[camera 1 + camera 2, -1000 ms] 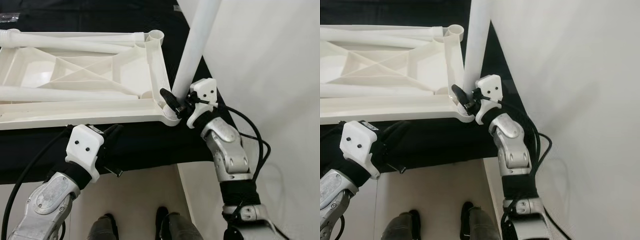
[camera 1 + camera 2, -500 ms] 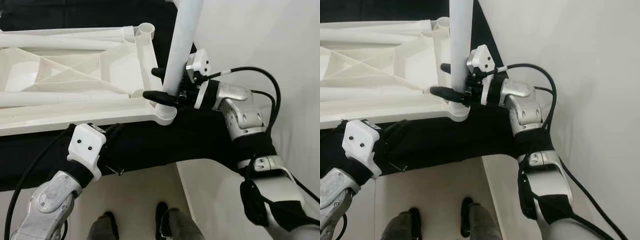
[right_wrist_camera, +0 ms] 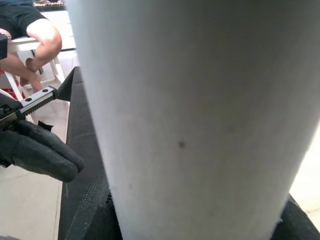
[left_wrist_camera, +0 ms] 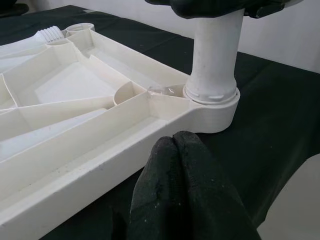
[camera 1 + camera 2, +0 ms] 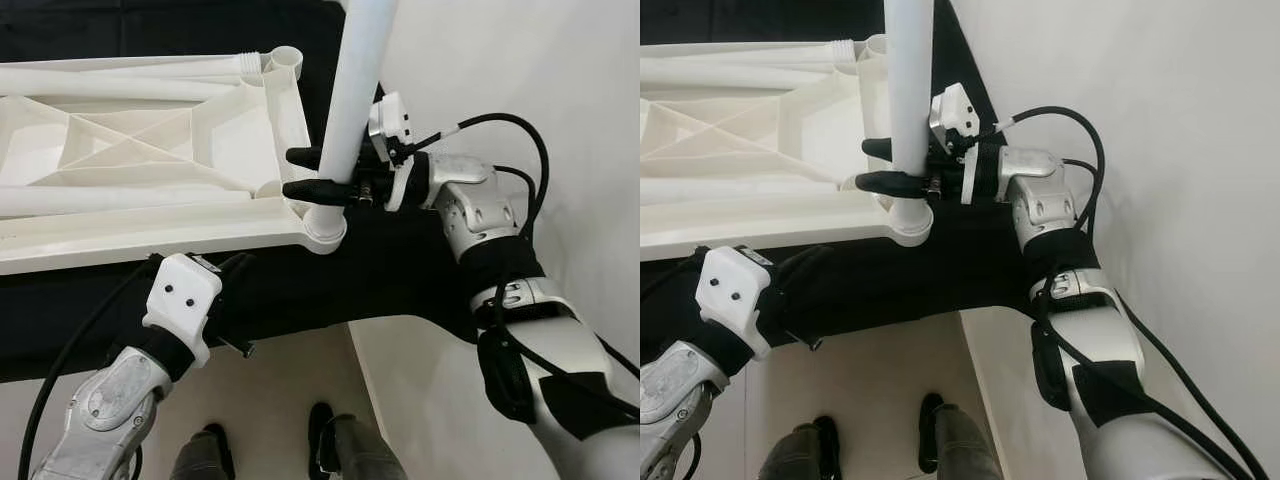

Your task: Building children table

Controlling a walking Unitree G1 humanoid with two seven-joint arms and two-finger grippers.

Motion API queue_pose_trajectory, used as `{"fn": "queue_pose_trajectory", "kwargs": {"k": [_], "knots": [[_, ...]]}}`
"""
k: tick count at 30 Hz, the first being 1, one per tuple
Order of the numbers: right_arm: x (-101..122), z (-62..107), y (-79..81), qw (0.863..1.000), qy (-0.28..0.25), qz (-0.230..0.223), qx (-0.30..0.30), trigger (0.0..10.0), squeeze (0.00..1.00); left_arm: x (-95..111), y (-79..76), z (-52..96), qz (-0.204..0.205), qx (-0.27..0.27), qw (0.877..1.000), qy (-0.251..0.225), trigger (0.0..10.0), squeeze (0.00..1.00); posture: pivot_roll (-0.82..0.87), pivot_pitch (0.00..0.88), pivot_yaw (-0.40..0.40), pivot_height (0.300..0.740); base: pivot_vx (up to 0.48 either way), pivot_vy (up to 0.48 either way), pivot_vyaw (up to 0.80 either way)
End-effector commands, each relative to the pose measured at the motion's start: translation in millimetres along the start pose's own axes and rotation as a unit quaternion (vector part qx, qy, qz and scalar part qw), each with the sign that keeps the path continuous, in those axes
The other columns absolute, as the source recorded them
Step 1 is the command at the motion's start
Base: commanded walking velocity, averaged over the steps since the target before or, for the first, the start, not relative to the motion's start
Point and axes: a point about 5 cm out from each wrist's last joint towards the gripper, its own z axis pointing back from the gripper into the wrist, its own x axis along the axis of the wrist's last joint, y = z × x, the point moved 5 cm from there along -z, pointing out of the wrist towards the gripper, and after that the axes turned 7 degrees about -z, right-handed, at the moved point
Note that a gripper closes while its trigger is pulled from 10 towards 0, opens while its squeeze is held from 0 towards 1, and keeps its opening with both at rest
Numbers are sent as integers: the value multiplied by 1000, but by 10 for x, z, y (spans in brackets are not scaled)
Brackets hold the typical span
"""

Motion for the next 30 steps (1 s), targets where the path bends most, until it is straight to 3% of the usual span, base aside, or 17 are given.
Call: {"fn": "queue_pose_trajectory", "kwargs": {"k": [1,4,6,8,9,10,11,12,13,14,15,21,22,24,25,28,30], "knots": [[-162,22,47,1000,8,-24,1,0,0,-54,-54,14,9,-7,1000,9,10000,0,111,261,-147,740,0,0,0],[-275,125,-25,997,-2,-30,-73,0,0,-65,-60,28,11,-8,1000,12,10000,0,97,265,-138,740,0,0,0],[-431,155,-74,983,-17,-50,-176,0,0,-77,-71,35,13,-13,1000,13,10000,0,81,269,-133,740,0,0,0],[-431,155,-74,983,-17,-50,-176,0,0,-77,-71,35,13,-13,1000,13,10000,0,81,269,-133,740,0,0,0],[-499,159,-96,968,-33,-56,-241,0,0,-82,-74,37,15,-14,1000,14,10000,0,77,269,-129,740,0,0,0],[-499,159,-96,968,-33,-56,-241,0,0,-82,-74,37,15,-14,1000,14,10000,0,77,269,-129,740,0,0,0],[-985,170,143,910,11,-50,-411,0,0,-86,-101,31,18,-22,1000,14,10000,0,72,278,-113,740,0,0,0],[-1100,133,298,901,20,-47,-431,0,0,-84,-112,27,18,-24,999,13,10000,0,72,278,-113,740,0,0,0],[-1100,133,298,901,20,-47,-431,0,0,-84,-112,27,18,-24,999,13,10000,0,72,278,-113,740,0,0,0],[-1144,-11,437,917,25,-42,-396,0,0,-81,-116,16,19,-26,999,12,10000,0,64,268,-109,740,0,0,0],[-1144,-11,437,917,25,-42,-396,0,0,-81,-116,16,19,-26,999,12,10000,0,64,268,-109,740,0,0,0],[-1028,0,247,921,10,-46,-388,0,0,-79,-118,-4,21,-26,999,9,10000,0,62,265,-126,740,0,0,0],[-1035,-17,233,925,17,-49,-375,9647,0,-78,-119,-7,20,-25,999,8,10000,0,64,263,-123,740,0,0,0],[-1005,-49,234,936,12,-58,-348,10000,0,-75,-106,-12,19,-23,1000,7,10000,0,65,263,-122,740,0,0,0],[-975,-68,244,941,8,-64,-332,10000,1000,-72,-96,-15,18,-22,1000,6,10000,0,65,263,-122,740,0,0,0],[-902,-88,242,947,-5,-67,-313,10000,1000,-68,-91,-20,18,-21,1000,5,10000,0,63,260,-122,740,0,0,0],[-632,-166,290,971,-35,-53,-231,10000,1000,-65,-116,-31,19,-24,1000,4,10000,0,63,258,-126,740,0,0,0]]}}
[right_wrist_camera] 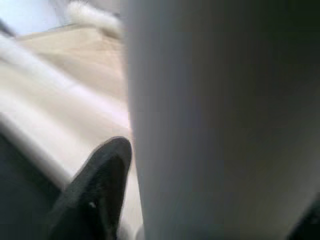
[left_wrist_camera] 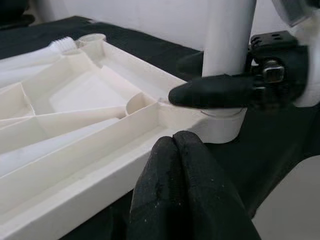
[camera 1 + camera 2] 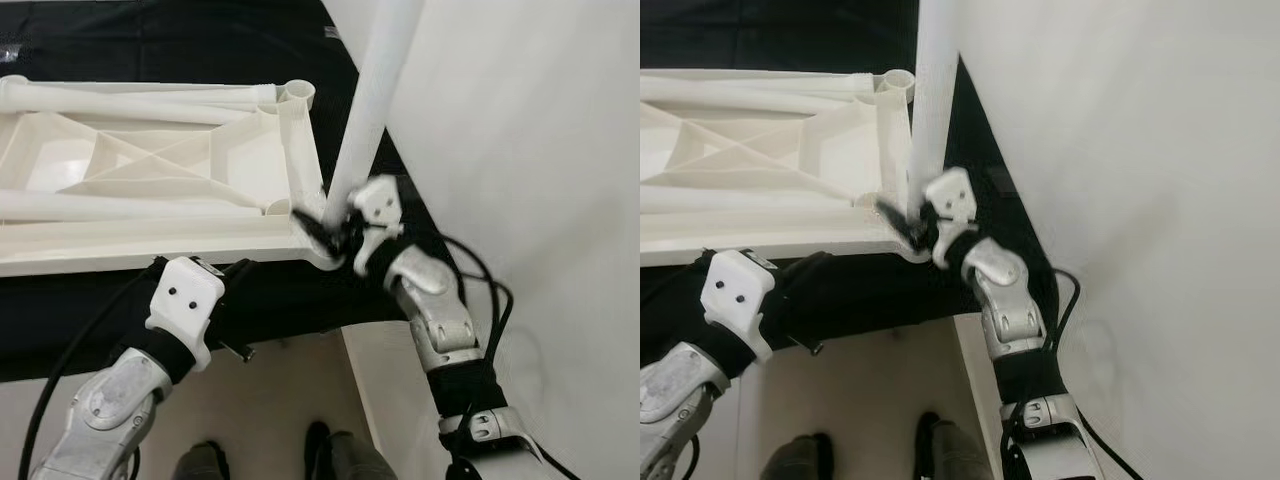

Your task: Building children table

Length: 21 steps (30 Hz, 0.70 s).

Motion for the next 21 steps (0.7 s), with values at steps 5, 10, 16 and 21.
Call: {"fn": "queue_pose_trajectory", "kwargs": {"k": [5,10,16,21], "knots": [[461,-95,310,976,-19,60,210,10000,0,-3,-51,-15,7,-8,1000,-4,10000,0,70,256,-129,740,0,0,0],[527,-84,364,954,0,57,295,10000,0,2,-38,-17,4,-4,1000,-5,10000,0,84,255,-133,740,0,0,0],[596,-53,353,937,12,47,347,10000,0,13,-27,-14,3,-1,1000,-6,10000,0,88,258,-137,740,0,0,0],[616,-40,281,930,30,53,362,4078,0,15,-30,-4,2,0,1000,-4,10000,0,91,265,-136,740,0,0,0]]}}
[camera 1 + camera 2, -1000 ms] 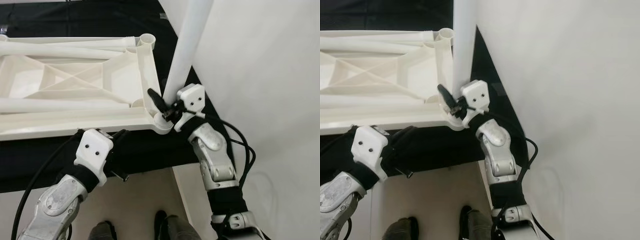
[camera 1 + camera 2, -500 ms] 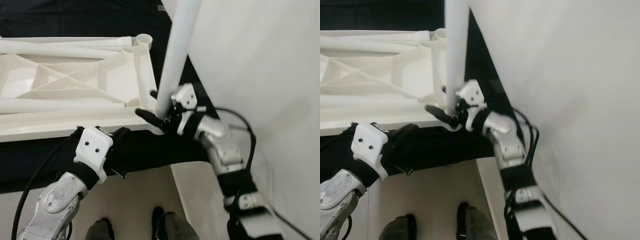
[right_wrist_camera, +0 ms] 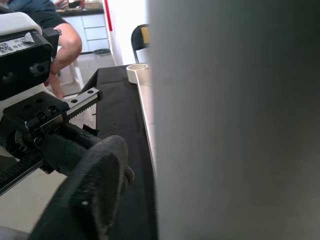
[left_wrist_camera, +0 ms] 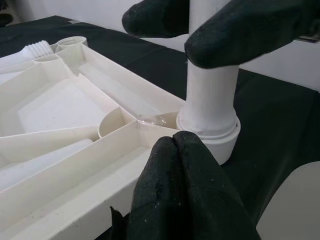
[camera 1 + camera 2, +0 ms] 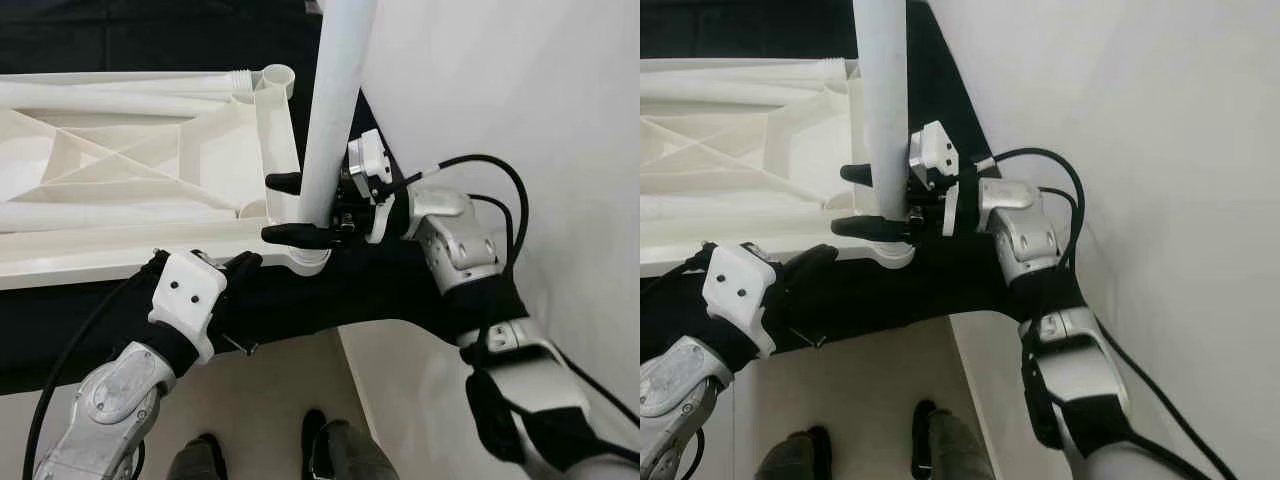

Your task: Building children table

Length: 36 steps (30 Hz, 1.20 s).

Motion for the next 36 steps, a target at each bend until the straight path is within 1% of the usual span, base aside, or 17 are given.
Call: {"fn": "queue_pose_trajectory", "kwargs": {"k": [1,2,10,16,17,18,19,21,22,23,25,26,29,31,32,33,36], "knots": [[-20,-49,55,1000,7,3,26,4078,0,-27,-29,25,4,-2,1000,6,10000,0,91,265,-136,740,0,0,0],[-28,-17,50,999,9,-3,35,0,0,-27,-30,26,4,-2,1000,6,10000,0,90,267,-135,740,0,0,0],[-82,106,49,1000,1,-13,21,0,0,-27,-38,27,6,-3,1000,6,10000,0,86,269,-132,740,0,0,0],[-140,275,26,999,-14,-11,-40,0,0,-28,-37,28,7,-3,1000,6,10000,0,73,271,-126,740,0,0,0],[-193,326,28,997,-21,-16,-77,0,0,-28,-46,25,8,-4,1000,6,10000,0,73,271,-126,740,0,0,0],[-256,359,13,992,-22,-20,-120,0,0,-29,-52,23,9,-6,1000,6,10000,0,69,269,-126,740,0,0,0],[-387,363,-73,976,-18,-35,-214,0,0,-30,-54,23,9,-7,1000,5,10000,0,69,268,-129,740,0,0,0],[-387,363,-73,976,-18,-35,-214,0,0,-30,-54,23,9,-7,1000,5,10000,0,69,268,-129,740,0,0,0],[-539,425,-211,936,-9,-35,-351,0,0,-34,-49,24,9,-7,1000,6,10000,0,64,266,-129,740,0,0,0],[-729,432,-112,907,14,-27,-419,0,0,-30,-42,20,8,-7,1000,5,10000,0,76,273,-126,740,0,0,0],[-729,432,-112,907,14,-27,-419,0,0,-30,-42,20,8,-7,1000,5,10000,0,76,273,-126,740,0,0,0],[-858,387,6,891,24,-30,-452,0,0,-32,-32,20,7,-6,1000,5,10000,0,74,266,-119,740,0,0,0],[-858,238,110,900,22,-22,-435,0,0,-26,-24,2,6,-6,1000,3,10000,0,68,258,-124,740,0,0,0],[-836,201,77,905,21,-20,-424,0,0,-20,-32,-6,7,-7,1000,1,10000,0,72,255,-129,740,0,0,0],[-816,188,41,909,21,-17,-417,4039,0,-16,-40,-11,7,-7,1000,0,10000,0,72,255,-129,740,0,0,0],[-798,175,14,912,18,-17,-408,10000,0,-15,-40,-12,7,-7,1000,-1,10000,0,75,254,-130,740,0,0,0],[-728,150,-37,924,11,-13,-381,10000,0,-19,-4,-8,5,1,1000,0,10000,0,74,251,-130,740,0,0,0]]}}
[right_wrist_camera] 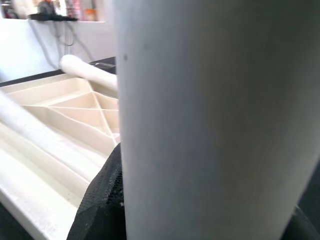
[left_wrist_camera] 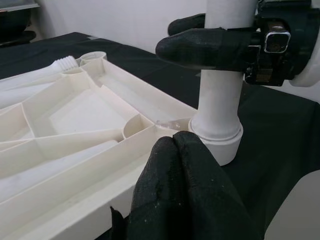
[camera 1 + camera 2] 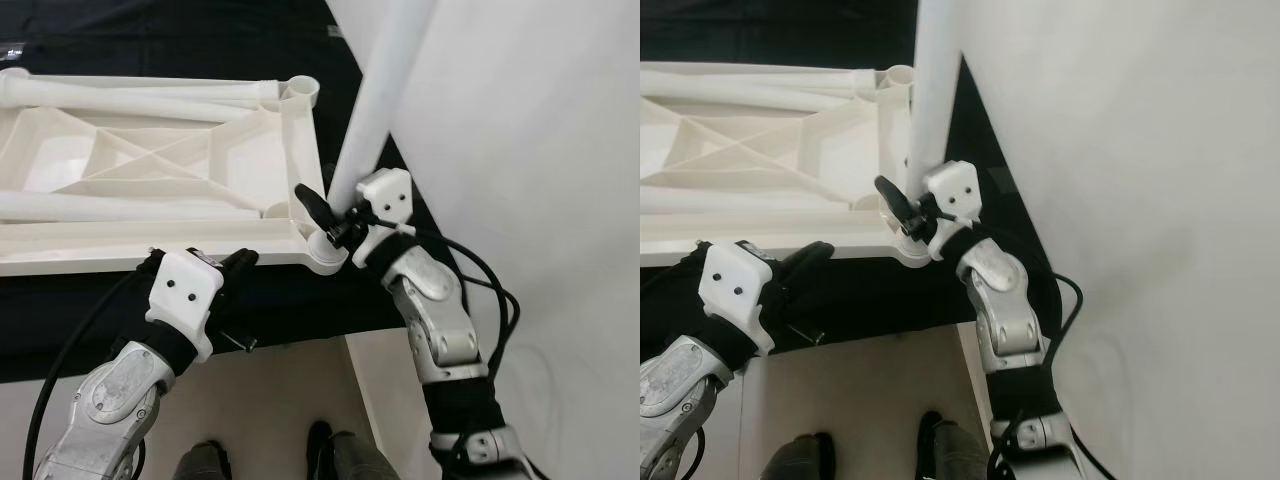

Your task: Building children table

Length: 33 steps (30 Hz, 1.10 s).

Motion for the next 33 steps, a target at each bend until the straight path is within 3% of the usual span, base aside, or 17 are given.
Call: {"fn": "queue_pose_trajectory", "kwargs": {"k": [1,2,8,9,14,18,26,27,28,29,30,31,33], "knots": [[-377,78,23,996,80,9,35,10000,408,-40,-9,7,4,-1,1000,5,10000,0,75,251,-130,740,0,0,0],[-367,60,45,995,89,12,52,10000,1000,-39,-4,5,4,0,1000,5,10000,0,75,250,-131,740,0,0,0],[-176,-57,148,988,74,27,134,10000,980,-26,-47,-13,8,-6,1000,1,10000,0,80,245,-132,740,0,0,0],[-98,-84,159,984,68,25,163,10000,0,-26,-48,-15,8,-6,1000,1,10000,0,82,244,-133,740,0,0,0],[30,-118,160,972,64,26,223,10000,0,-29,-34,-13,6,-4,1000,2,10000,0,90,240,-136,740,0,0,0],[189,-140,178,932,90,34,349,10000,0,-29,-22,5,2,-1,1000,3,10000,0,110,241,-139,740,0,0,0],[233,-215,52,922,116,37,368,10000,0,-29,-67,25,4,-9,1000,7,10000,0,130,249,-146,740,0,0,0],[249,-224,42,922,115,35,369,9098,0,-32,-63,32,3,-9,1000,8,10000,0,130,252,-146,740,0,0,0],[260,-228,36,922,114,33,369,9098,0,-34,-61,36,3,-9,1000,9,10000,0,130,252,-146,740,0,0,0],[270,-235,26,923,113,32,367,3804,0,-38,-58,40,2,-8,1000,10,10000,0,130,254,-147,740,0,0,0],[270,-235,26,923,113,32,367,3804,0,-38,-58,40,2,-8,1000,10,10000,0,130,254,-147,740,0,0,0],[253,-252,-4,926,120,35,357,0,0,-38,-58,43,2,-8,1000,11,10000,0,129,256,-148,740,0,0,0],[239,-262,-25,927,125,38,351,0,0,-38,-58,43,2,-8,1000,11,10000,0,128,257,-149,740,0,0,0]]}}
